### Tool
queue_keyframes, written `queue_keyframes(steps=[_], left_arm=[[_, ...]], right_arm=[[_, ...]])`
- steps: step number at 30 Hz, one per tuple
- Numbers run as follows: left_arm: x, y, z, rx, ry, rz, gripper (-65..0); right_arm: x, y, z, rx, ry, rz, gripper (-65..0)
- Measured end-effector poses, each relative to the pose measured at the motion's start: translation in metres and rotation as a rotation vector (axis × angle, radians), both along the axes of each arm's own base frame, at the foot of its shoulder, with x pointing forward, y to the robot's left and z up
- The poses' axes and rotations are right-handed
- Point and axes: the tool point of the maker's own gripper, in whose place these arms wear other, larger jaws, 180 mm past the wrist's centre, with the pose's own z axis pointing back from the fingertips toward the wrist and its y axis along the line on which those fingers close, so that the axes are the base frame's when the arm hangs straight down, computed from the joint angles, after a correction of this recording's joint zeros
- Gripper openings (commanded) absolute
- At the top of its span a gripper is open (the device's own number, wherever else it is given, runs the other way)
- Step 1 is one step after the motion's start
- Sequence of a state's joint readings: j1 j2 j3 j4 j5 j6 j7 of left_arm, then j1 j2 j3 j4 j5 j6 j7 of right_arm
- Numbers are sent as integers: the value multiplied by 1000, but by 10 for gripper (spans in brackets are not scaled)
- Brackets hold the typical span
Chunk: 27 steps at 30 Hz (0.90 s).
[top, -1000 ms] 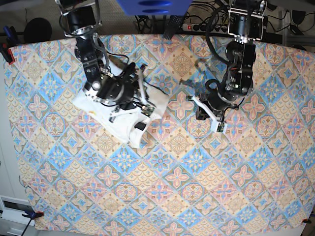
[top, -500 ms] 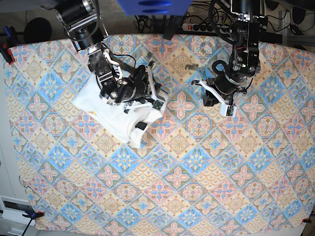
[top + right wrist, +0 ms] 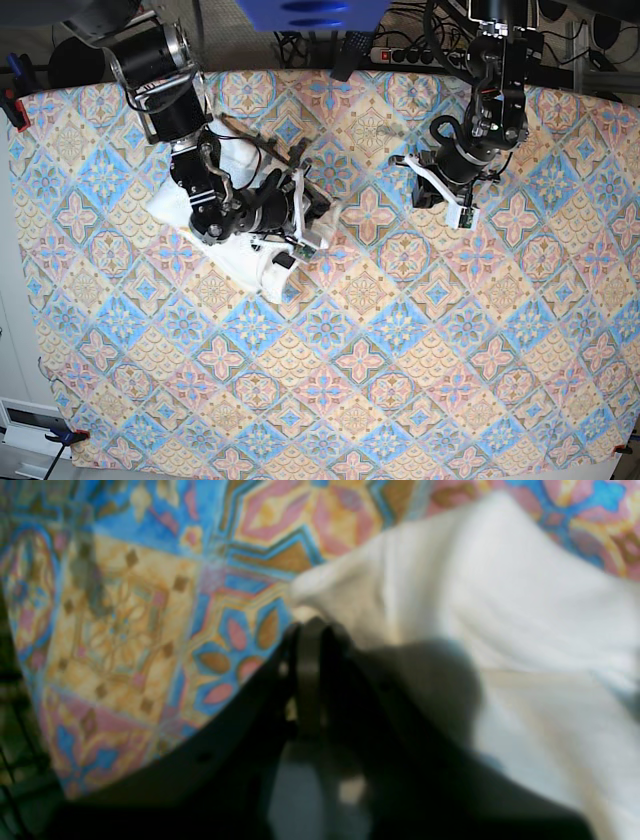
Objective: Fold the T-shirt properly
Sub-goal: 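Release with the left gripper and push the bundle with the right gripper, then slide the folded shirt with the right gripper toward the table edge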
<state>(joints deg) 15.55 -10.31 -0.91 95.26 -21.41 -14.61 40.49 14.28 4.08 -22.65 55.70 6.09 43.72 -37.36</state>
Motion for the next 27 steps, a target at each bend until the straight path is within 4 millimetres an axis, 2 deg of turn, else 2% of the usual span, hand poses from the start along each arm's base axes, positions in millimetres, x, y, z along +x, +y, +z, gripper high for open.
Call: queue_keyframes(steps=[3,8,14,19,24,27], left_arm=[[-4,12,5,12,-9,26,-642],[-5,27,8,31,-16,62,-642],[-10,35,6,37,-7,78,-643],[-18,33,2,34,10,78,-643],[-25,28,1,-35,26,92,-643],[-26,36,4,-37,25,86,-643]], right_arm=[[21,-22,3,-51,-32,-36,-616],[50,-75,8,-175,-81,-87,-616],[66,-107,13,-249,-92,-112,-616],[87,-136,21,-249,-87,-222,-616],[106,-143,30,-214,-107,-271,-616],[110,-141,31,-203,-110,-275,-616]])
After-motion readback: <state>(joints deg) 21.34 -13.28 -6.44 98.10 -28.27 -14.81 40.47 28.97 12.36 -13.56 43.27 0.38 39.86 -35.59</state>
